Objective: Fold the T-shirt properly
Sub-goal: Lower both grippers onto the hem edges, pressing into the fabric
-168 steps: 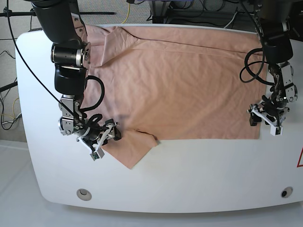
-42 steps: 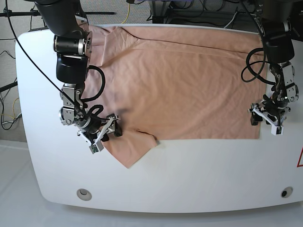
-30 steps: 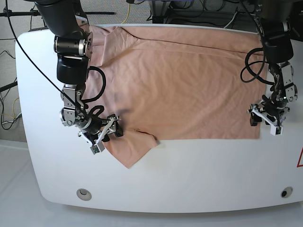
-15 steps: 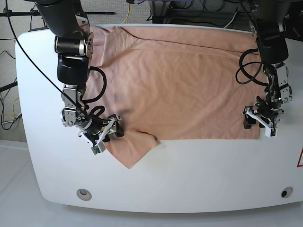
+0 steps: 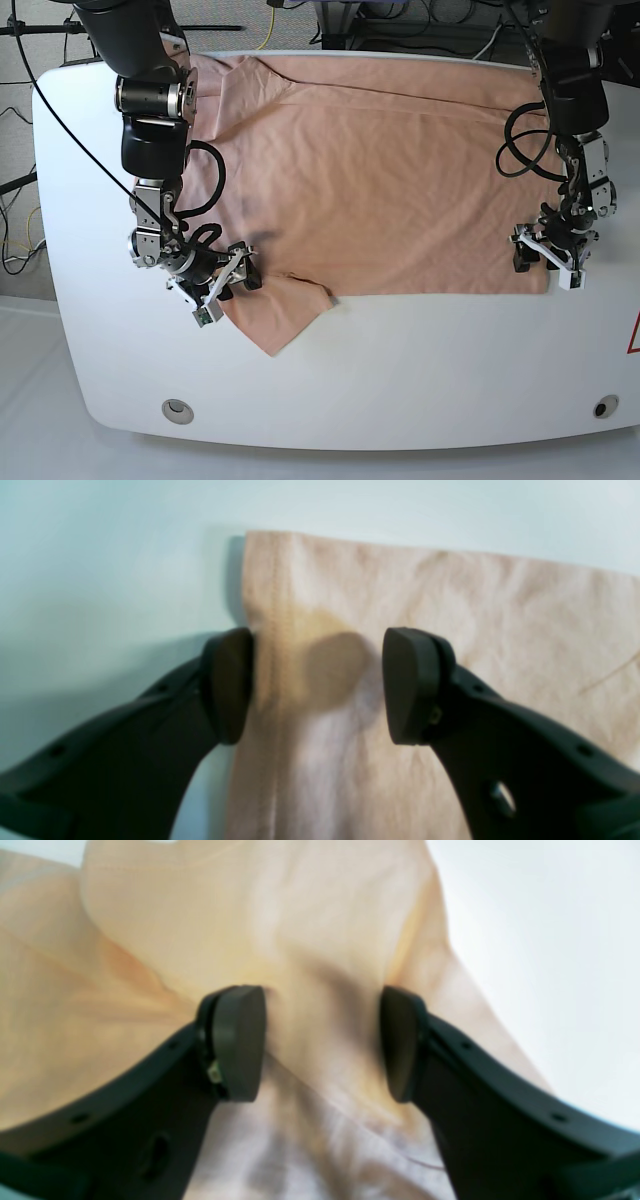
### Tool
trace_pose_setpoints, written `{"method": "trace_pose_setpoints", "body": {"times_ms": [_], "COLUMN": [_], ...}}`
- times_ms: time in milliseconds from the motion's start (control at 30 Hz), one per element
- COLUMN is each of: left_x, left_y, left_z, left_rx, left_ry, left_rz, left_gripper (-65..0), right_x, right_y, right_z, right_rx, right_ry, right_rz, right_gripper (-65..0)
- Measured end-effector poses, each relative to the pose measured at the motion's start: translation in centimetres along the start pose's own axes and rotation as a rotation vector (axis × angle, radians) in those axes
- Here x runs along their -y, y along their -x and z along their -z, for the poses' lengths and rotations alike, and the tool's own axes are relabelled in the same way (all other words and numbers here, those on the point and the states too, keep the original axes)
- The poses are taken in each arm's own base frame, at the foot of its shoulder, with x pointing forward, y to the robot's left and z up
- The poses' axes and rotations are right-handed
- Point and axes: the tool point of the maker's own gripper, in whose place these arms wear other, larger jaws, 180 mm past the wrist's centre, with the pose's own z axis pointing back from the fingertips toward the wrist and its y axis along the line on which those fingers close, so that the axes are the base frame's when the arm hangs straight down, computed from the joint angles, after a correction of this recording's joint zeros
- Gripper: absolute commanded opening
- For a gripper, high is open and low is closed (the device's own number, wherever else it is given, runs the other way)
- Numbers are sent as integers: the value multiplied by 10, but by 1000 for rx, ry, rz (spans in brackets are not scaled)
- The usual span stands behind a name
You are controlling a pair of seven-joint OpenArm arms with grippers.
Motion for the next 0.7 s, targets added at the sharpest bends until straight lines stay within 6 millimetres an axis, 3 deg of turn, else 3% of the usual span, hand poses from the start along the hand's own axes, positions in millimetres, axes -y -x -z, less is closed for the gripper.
{"method": "trace_pose_setpoints", "body": {"times_ms": [700], "left_x": [-7], "left_y": [0], "left_z": [-2], "left_rx": [-21], "left_ry": [-23], "left_rz": [37], "left_gripper": [-257], "right_x": [-1], "right_y": [0], "right_z": [1], "right_rx": [9], "right_ry": [-2], "right_rz": [5], "right_gripper": [-294]}}
